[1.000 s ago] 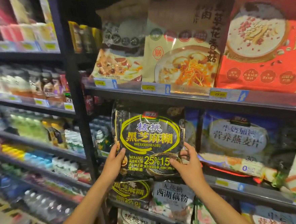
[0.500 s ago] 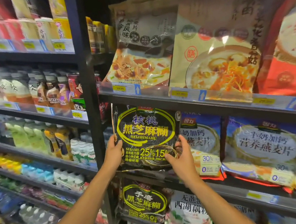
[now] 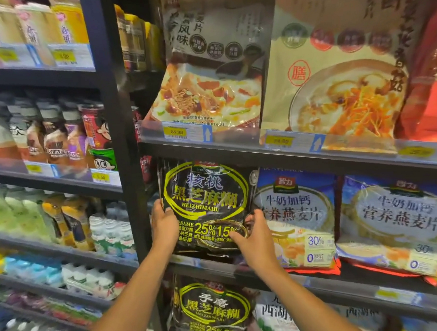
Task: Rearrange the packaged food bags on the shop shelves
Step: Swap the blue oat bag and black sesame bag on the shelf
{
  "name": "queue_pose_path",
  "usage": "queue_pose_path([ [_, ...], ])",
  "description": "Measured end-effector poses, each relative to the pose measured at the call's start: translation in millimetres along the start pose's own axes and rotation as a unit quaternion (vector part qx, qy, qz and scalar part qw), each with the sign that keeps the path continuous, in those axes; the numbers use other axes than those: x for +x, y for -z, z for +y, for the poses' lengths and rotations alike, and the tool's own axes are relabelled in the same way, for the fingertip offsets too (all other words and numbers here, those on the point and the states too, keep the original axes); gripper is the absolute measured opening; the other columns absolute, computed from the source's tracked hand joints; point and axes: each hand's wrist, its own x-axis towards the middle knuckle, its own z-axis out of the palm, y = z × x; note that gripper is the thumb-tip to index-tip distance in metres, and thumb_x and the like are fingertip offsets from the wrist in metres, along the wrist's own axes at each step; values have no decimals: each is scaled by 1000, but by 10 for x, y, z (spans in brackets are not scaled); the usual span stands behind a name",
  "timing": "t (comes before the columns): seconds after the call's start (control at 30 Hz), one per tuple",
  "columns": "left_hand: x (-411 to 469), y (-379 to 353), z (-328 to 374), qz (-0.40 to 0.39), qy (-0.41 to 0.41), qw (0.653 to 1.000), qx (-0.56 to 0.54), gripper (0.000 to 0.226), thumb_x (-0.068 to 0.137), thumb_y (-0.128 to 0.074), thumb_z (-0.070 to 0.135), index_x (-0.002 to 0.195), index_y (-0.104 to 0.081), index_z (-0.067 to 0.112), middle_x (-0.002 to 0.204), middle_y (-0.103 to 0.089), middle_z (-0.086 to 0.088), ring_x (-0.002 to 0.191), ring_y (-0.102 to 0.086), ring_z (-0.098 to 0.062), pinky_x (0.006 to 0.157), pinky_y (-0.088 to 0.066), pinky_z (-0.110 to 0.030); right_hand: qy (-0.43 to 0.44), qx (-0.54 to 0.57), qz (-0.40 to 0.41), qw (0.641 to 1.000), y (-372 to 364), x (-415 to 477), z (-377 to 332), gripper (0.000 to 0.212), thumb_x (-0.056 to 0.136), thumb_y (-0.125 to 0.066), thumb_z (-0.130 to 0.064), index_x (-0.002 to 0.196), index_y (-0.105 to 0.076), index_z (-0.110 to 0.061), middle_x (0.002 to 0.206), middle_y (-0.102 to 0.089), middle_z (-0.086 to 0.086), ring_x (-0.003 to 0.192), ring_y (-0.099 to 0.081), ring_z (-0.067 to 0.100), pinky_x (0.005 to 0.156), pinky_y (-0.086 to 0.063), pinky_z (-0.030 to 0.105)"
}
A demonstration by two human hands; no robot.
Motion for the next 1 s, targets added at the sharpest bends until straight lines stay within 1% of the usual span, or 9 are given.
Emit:
queue_pose_path([
  [0.1, 32, -34, -14, 14, -1, 1000, 9, 52, 109, -37, 27, 160, -28, 23, 163, -37, -8, 147, -36, -34, 121, -29, -49, 4, -14, 4, 1000, -27, 41, 40, 49, 79, -87, -25, 99, -43, -27, 100, -58, -5, 90, -60, 16, 76, -52, 37],
  [0.23, 107, -67, -49, 16, 14, 999, 27, 52, 109, -35, 32, 160, -27, 29, 164, -37, -5, 149, -35, -34, 119, -31, -57, 11, -37, 6, 999, -69, 73, 58, 53, 77, -89, -27, 96, -39, -31, 96, -58, -6, 89, -61, 16, 76, -54, 38],
  [0.37, 135, -73, -75, 10, 19, 999, 49, 48, 108, -32, 34, 155, -31, 27, 160, -40, -11, 145, -39, -39, 115, -35, -63, 14, -53, 0, 999, -68, 63, 50, 51, 80, -87, -32, 104, -43, -26, 97, -58, -5, 89, -61, 16, 68, -49, 30],
  [0.47, 34, -59, -120, 13, -11, 999, 51, 48, 109, -32, 23, 157, -33, 20, 163, -35, -13, 151, -30, -35, 122, -26, -56, 23, -59, 0, 998, -73, -38, 90, 60, 81, -86, -34, 123, -45, -28, 106, -65, -7, 94, -65, 15, 74, -56, 36],
  [0.57, -51, -42, -249, 12, -49, 998, 27, 51, 107, -32, 16, 158, -33, 20, 162, -35, -14, 151, -28, -32, 123, -24, -54, 34, -55, -16, 998, -80, -166, 127, 68, 81, -86, -35, 132, -41, -36, 109, -66, -13, 95, -65, 11, 77, -57, 36],
  [0.7, -103, -38, -201, 23, -40, 998, 38, 55, 106, -32, 9, 160, -28, 16, 165, -30, -13, 153, -24, -30, 125, -22, -49, 20, -41, -37, 998, -31, -197, 90, 68, 80, -87, -31, 131, -41, -38, 97, -60, -19, 86, -61, 11, 72, -51, 31],
  [0.83, -301, -65, -99, 63, -49, 995, 64, 61, 105, -35, 7, 163, -18, 16, 169, -22, -8, 155, -22, -27, 123, -22, -41, 16, -25, -51, 998, 7, -196, 44, 72, 77, -89, -27, 124, -38, -48, 101, -66, -19, 91, -67, 6, 74, -52, 26],
  [0.9, -393, -100, -87, 85, -66, 990, 93, 65, 104, -39, 8, 164, -13, 16, 170, -19, -9, 156, -19, -27, 125, -18, -39, 18, -25, -58, 998, 24, -191, 56, 68, 77, -88, -26, 123, -41, -45, 97, -65, -18, 84, -64, 1, 68, -50, 23],
  [1.0, -457, -116, -87, 97, -94, 985, 109, 69, 103, -43, 6, 164, -11, 14, 171, -15, -9, 157, -15, -26, 126, -14, -39, 22, -40, -66, 997, 95, -196, 62, 60, 78, -86, -27, 119, -45, -44, 90, -59, -13, 75, -60, 5, 64, -53, 30],
])
